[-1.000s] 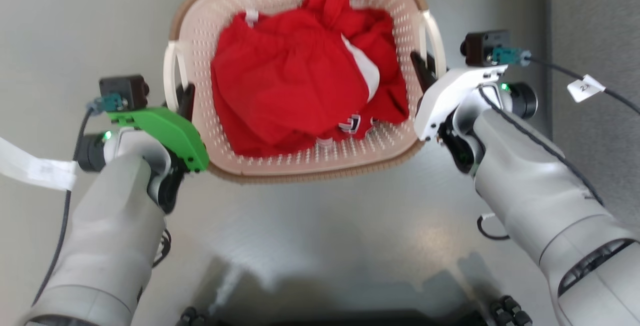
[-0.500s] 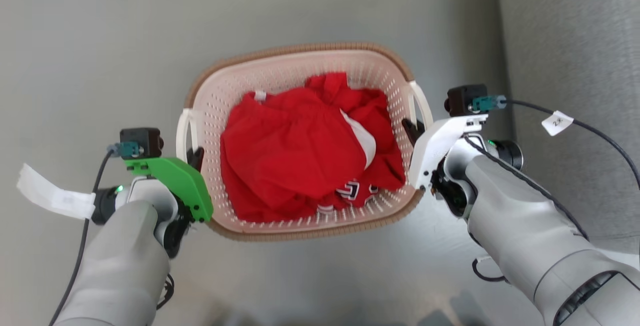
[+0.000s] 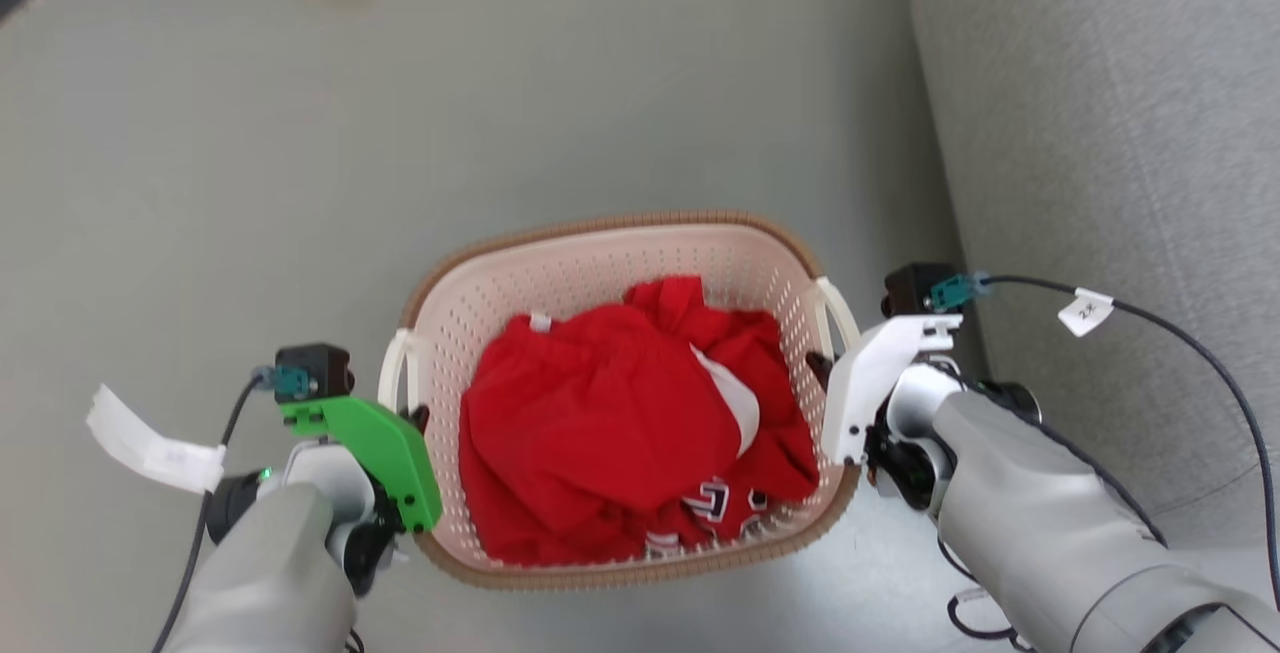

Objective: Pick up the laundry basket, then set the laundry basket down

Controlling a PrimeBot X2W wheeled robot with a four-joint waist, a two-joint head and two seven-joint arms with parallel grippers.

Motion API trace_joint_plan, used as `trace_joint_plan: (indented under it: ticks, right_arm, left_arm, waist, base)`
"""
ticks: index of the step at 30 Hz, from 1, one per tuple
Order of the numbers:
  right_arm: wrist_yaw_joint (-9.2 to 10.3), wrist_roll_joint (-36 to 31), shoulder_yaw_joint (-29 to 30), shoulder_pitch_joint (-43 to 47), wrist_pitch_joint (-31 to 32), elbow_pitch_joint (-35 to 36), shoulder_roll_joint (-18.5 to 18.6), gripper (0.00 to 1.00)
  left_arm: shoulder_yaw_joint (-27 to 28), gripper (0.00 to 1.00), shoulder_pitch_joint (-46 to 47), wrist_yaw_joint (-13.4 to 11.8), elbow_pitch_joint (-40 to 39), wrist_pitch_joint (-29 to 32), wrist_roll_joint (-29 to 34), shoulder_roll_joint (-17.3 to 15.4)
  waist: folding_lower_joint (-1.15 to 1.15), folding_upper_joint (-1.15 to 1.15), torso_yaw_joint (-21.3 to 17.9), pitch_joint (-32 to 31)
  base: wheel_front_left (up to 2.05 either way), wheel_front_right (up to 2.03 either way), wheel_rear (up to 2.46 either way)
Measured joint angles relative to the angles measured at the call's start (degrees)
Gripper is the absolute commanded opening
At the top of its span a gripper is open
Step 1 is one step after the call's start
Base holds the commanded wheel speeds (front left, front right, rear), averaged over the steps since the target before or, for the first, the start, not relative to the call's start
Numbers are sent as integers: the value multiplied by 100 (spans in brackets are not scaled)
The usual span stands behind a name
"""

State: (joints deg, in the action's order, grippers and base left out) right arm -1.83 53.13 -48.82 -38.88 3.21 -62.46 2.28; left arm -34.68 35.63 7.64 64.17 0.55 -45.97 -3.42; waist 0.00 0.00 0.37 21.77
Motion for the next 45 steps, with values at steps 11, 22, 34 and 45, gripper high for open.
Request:
trace_joint_plan:
  ticks: [11, 22, 34, 45]
  right_arm:
    - [-1, 167, -180, 379, 368, -21, -10, 0]
    - [-4, 346, -341, 710, 664, -10, -4, 0]
    - [42, 469, -409, 762, 821, 54, 9, 0]
    - [55, 552, -498, 766, 851, 97, 19, 0]
  left_arm:
    - [-42, 0, -398, 1, 130, 272, -138, 48]
    - [-89, 0, -709, 16, 224, 469, -233, 77]
    - [-90, 0, -728, 16, 260, 579, -278, 83]
    - [-88, 0, -728, 16, 315, 595, -301, 83]
  waist:
    - [0, 0, -69, -829]
    - [0, 0, -193, -1543]
    - [0, 0, -252, -1766]
    - [0, 0, -240, -1777]
  base:
    - [0, 0, 0]
    - [0, 0, 0]
    - [0, 0, 0]
    - [0, 0, 0]
